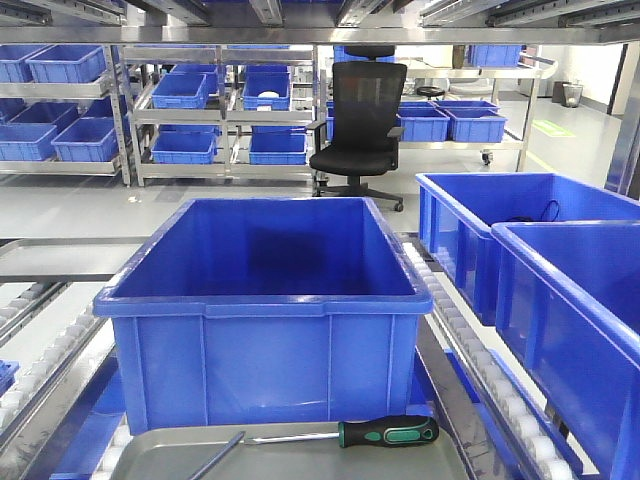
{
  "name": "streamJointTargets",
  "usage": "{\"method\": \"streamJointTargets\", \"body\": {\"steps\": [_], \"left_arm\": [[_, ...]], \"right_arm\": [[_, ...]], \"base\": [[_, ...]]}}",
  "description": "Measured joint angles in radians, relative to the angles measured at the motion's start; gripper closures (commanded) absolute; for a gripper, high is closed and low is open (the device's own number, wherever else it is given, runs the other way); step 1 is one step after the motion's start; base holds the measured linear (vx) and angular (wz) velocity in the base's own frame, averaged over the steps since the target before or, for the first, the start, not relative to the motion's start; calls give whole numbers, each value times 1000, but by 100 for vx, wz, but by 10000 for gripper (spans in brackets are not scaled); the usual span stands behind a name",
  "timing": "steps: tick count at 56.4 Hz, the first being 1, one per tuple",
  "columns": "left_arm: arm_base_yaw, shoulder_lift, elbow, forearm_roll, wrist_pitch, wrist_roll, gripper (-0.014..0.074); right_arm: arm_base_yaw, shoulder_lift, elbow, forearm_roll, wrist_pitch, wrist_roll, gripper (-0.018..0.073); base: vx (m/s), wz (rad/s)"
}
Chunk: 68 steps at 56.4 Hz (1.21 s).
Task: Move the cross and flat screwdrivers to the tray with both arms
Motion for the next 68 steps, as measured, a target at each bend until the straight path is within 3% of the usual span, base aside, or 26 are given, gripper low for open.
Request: {"method": "streamJointTargets", "body": {"steps": [6,10,20,28,34,42,68], "left_arm": [[0,0,0,12,5,12,594],[8,-3,9,99,-5,48,594],[144,-67,79,260,-42,69,594],[244,-156,199,277,-153,71,594],[276,-210,281,282,-224,68,594],[285,-218,292,319,-241,68,594],[285,-218,292,322,-242,68,594]], "right_arm": [[0,0,0,0,0,0,567],[0,0,0,0,0,0,567],[0,0,0,0,-3,0,567],[0,0,0,0,-3,0,567],[0,0,0,-1,-3,0,567],[0,0,0,-1,-4,0,567],[0,0,0,-1,-5,0,567]], "base": [[0,0],[0,0],[0,0],[0,0],[0,0],[0,0],[0,0]]}}
